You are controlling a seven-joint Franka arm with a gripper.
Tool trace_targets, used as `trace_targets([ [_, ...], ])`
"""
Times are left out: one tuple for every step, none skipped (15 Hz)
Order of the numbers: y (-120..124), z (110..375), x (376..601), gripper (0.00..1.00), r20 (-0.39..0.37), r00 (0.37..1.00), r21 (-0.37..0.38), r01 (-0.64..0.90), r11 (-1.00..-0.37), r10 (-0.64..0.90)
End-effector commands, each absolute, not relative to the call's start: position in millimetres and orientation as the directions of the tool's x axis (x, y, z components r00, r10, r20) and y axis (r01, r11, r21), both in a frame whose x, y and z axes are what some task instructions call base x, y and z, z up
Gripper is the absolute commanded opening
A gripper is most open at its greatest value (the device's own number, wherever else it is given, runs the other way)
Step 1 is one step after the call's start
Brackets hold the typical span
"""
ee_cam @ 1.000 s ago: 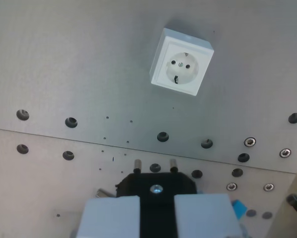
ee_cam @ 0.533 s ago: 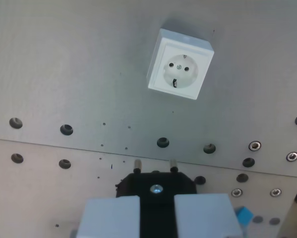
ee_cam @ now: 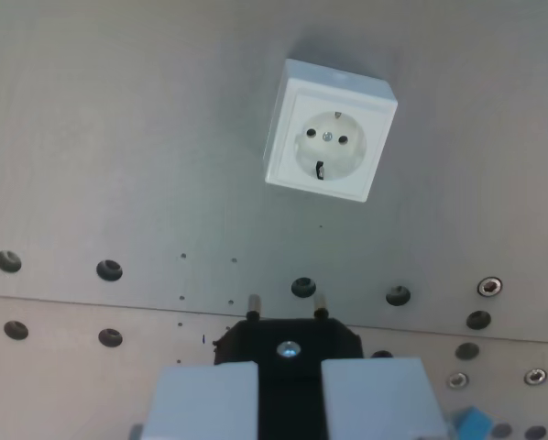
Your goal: Move above the white socket
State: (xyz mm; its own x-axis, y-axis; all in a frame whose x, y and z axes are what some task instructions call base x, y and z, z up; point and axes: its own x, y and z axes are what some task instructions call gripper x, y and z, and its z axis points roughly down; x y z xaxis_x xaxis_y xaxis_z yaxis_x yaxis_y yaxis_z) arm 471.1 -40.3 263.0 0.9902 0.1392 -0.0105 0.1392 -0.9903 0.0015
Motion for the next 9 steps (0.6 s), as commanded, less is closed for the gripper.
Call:
trace_targets([
  [-45.3,247.2,468.6,0.0,0.084,0.996,0.03,0.039,-0.999,0.042],
  [-46.2,242.2,468.3,0.0,0.084,0.996,0.03,0.032,-0.999,0.034],
  [-47.2,237.2,467.9,0.0,0.086,0.996,0.03,0.024,-0.999,0.026],
  [-48.1,232.2,467.5,0.0,0.087,0.996,0.03,0.018,-0.999,0.021],
  [-49.0,227.2,467.1,0.0,0.09,0.996,0.031,0.011,-0.999,0.014],
  [-49.9,222.1,466.6,0.0,0.094,0.996,0.031,0.003,-1.0,0.006],
  [-50.8,217.1,466.1,0.0,0.094,0.996,0.031,-0.005,-1.0,-0.002],
  [-51.8,212.0,465.7,0.0,0.096,0.995,0.031,-0.009,-0.999,-0.006],
  [-52.7,207.0,465.2,0.0,0.097,0.995,0.031,-0.015,-0.999,-0.012],
])
